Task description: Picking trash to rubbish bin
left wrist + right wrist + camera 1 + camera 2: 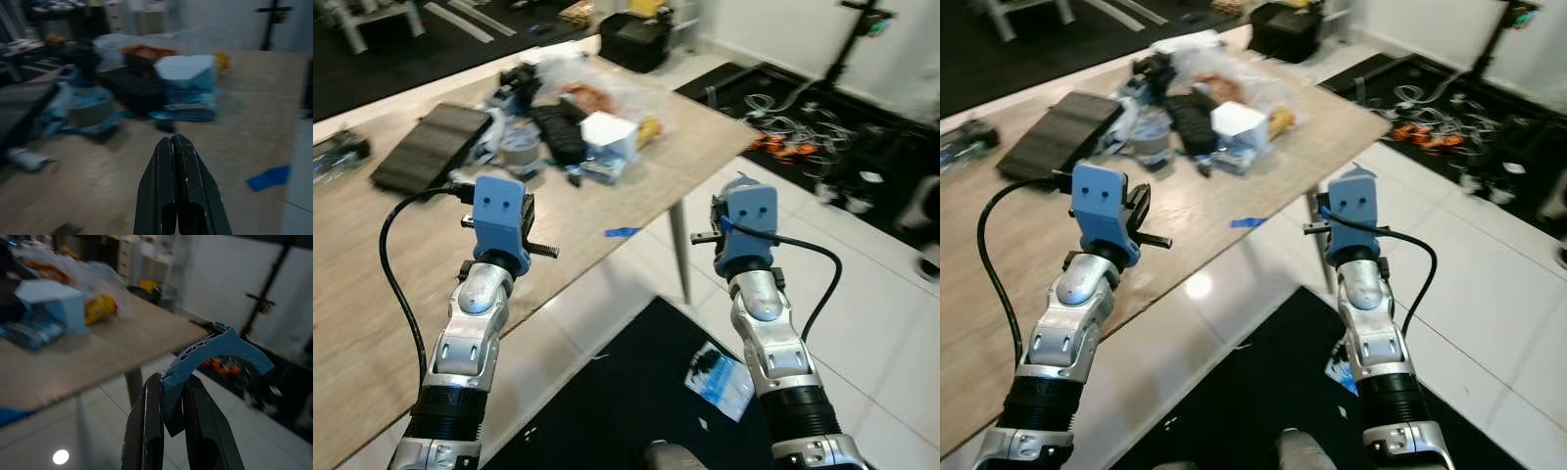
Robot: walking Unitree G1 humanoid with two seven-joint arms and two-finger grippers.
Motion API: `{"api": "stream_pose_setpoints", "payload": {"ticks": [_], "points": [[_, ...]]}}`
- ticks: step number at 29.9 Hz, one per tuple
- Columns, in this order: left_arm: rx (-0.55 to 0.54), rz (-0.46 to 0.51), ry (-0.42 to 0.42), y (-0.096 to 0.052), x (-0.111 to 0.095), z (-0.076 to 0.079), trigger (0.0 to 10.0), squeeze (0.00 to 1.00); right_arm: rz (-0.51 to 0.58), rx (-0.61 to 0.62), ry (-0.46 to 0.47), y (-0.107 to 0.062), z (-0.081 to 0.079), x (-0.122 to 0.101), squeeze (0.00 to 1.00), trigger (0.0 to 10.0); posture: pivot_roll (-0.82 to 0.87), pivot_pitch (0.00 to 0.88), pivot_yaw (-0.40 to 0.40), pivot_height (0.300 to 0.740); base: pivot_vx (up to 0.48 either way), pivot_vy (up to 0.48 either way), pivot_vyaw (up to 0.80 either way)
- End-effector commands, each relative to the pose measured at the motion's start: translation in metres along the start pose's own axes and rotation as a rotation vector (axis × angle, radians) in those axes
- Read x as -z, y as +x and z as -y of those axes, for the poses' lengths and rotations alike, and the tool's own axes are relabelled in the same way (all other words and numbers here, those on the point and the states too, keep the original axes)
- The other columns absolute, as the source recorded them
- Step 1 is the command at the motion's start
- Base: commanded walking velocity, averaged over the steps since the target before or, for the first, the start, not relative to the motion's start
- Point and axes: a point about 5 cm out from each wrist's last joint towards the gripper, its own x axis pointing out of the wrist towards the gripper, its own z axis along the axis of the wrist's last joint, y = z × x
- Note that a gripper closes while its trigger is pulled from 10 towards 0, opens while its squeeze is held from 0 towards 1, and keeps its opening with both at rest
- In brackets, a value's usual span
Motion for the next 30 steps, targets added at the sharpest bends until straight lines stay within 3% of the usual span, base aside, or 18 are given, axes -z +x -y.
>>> {"api": "stream_pose_setpoints", "payload": {"ticks": [1,15,30], "points": [[-0.010,-0.036,0.011,-0.003,0.008,-0.002,10.0,0.00,-0.055,-0.008,-0.003,-0.004,-0.001,0.012,0.00,10.0,0.03,0.035,0.013,0.740,0.000,0.000,-0.80],[-0.005,-0.086,-0.001,-0.009,0.021,-0.004,10.0,0.00,-0.167,-0.005,0.069,-0.017,-0.001,0.039,0.00,10.0,0.03,0.042,0.012,0.740,0.000,0.000,-0.80],[0.005,-0.113,-0.003,-0.013,0.029,-0.001,10.0,0.00,-0.187,-0.004,0.064,-0.022,-0.002,0.047,0.00,10.0,0.03,0.044,0.015,0.740,0.000,0.000,-0.80]]}}
